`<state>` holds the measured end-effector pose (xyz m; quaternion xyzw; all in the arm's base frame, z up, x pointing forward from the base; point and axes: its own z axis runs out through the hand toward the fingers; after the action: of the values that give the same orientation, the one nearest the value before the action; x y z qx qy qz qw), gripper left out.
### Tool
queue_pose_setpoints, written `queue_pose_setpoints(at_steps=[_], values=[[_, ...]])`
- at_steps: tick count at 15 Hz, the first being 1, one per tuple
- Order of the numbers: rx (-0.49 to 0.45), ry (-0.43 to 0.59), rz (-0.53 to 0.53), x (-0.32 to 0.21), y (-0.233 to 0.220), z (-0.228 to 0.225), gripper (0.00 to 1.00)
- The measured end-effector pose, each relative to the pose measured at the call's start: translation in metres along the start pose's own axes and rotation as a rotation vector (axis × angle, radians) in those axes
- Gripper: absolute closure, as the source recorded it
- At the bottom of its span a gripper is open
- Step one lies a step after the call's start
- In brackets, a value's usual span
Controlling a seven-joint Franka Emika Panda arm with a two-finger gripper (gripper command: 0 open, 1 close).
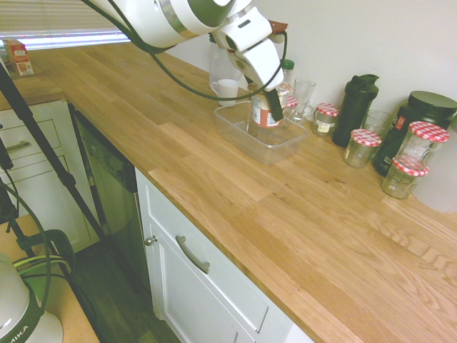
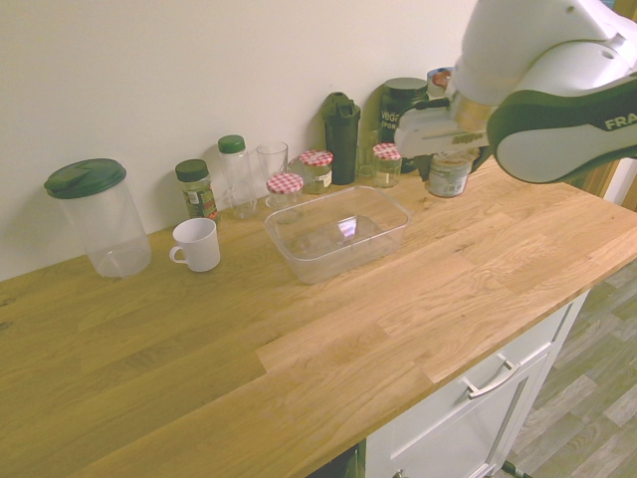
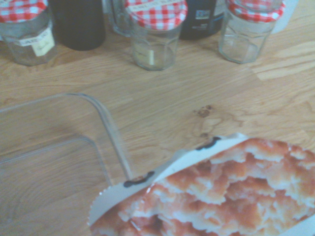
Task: Put the cereal into the container
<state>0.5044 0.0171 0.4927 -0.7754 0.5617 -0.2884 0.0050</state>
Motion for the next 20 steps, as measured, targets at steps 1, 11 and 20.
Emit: queue_pose_setpoints(at_steps=[1, 11, 20], values=[[-0.006, -0.008, -0.012, -0.007, -0.016, 0.003, 1.0], [-0.1, -0.102, -0.111, -0.075, -0.107, 0.091, 1.0], [-0.143, -0.204, -0.167, -0.067, -0.122, 0.136, 1.0]])
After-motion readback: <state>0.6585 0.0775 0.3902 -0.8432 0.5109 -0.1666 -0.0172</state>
